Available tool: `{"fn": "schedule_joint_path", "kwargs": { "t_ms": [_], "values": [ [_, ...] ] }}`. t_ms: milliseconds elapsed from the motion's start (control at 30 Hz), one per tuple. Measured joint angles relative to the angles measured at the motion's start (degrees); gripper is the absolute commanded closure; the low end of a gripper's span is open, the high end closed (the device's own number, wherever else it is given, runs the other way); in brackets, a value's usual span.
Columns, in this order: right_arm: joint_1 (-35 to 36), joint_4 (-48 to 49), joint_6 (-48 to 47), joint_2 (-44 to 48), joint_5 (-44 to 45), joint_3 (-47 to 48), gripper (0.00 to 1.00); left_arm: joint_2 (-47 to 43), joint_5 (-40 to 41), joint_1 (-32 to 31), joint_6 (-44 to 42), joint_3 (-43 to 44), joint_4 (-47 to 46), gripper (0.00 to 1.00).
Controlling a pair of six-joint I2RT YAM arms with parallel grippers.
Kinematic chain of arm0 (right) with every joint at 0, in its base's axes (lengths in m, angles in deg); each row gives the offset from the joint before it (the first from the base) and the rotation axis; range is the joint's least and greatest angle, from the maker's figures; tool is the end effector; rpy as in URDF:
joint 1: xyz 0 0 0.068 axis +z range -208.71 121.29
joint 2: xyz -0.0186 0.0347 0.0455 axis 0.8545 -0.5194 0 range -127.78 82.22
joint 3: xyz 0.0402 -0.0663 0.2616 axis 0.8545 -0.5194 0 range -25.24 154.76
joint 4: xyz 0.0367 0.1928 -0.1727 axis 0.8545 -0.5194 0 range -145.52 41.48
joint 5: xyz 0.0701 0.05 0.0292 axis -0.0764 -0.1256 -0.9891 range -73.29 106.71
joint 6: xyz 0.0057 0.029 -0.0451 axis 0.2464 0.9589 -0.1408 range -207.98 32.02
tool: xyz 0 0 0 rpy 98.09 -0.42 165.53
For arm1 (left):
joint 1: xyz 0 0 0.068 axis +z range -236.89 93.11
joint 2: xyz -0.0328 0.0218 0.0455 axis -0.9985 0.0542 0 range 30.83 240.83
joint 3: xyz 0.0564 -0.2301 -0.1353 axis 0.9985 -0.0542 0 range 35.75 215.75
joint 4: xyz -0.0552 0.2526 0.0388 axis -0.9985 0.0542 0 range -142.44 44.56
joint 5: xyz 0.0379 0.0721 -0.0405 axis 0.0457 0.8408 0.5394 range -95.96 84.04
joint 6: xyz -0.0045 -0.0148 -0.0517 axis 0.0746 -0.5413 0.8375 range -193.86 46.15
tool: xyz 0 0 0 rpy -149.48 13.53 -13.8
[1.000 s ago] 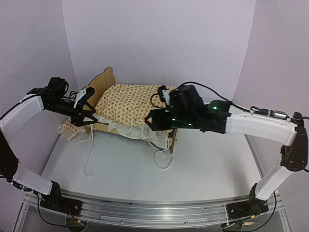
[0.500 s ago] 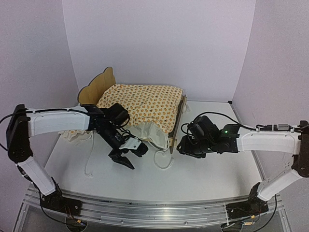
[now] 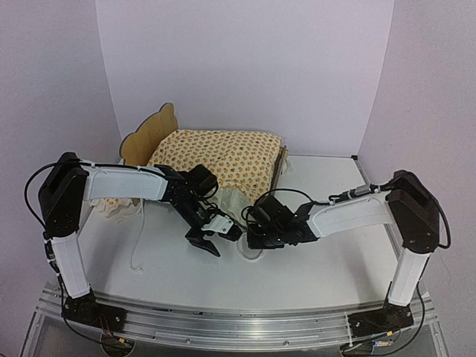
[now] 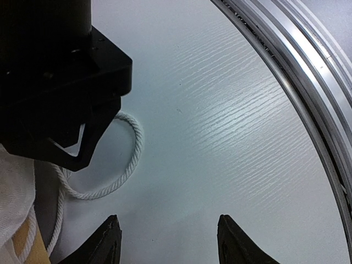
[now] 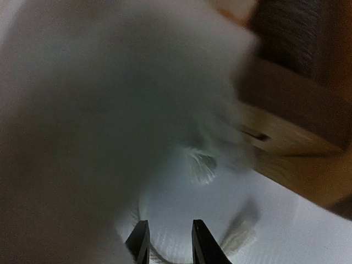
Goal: Set up the pet bed
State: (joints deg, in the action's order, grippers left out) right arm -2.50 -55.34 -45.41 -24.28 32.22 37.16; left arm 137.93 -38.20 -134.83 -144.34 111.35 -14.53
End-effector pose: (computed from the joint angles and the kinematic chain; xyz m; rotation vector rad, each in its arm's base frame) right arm 0.2198 0.3112 0.1553 -0.1743 2.4603 0.4455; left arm 0.2368 -0.2907 0.1915 2.3138 1.2191 -0.6474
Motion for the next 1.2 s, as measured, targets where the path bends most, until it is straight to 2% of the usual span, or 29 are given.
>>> {"fn": "schedule_joint_path", "kwargs": {
  "t_ms": [133, 267, 400, 767, 1100, 1200],
  "values": [
    [0.7, 1.3, -2.7, -3.1, 2.9, 2.9, 0.84, -1.1, 0.0, 0.9, 0.0, -0.8, 0.0, 0.42],
    [0.7, 0.6, -4.4, -6.4, 5.4, 5.2, 0.77, -2.5, -0.1, 2.4, 0.1, -1.4, 0.0, 0.42],
    [0.3, -1.1, -6.0, -9.2, 6.6, 7.5, 0.75, -3.0, 0.1, 3.2, 0.2, -1.4, 0.0, 0.42],
    [-0.8, -3.4, -9.6, -9.5, 7.3, 8.6, 0.65, -3.1, -0.1, 3.3, 0.5, -1.4, 0.0, 0.42],
    [-1.8, -4.9, -11.7, -11.1, 5.9, 11.1, 0.67, -3.1, -0.1, 3.3, 0.8, -1.4, 0.0, 0.42],
    [-1.9, -4.8, -11.9, -11.9, 5.3, 12.1, 0.74, -3.1, -0.1, 3.3, 1.3, -1.3, 0.0, 0.42]
  ]
}}
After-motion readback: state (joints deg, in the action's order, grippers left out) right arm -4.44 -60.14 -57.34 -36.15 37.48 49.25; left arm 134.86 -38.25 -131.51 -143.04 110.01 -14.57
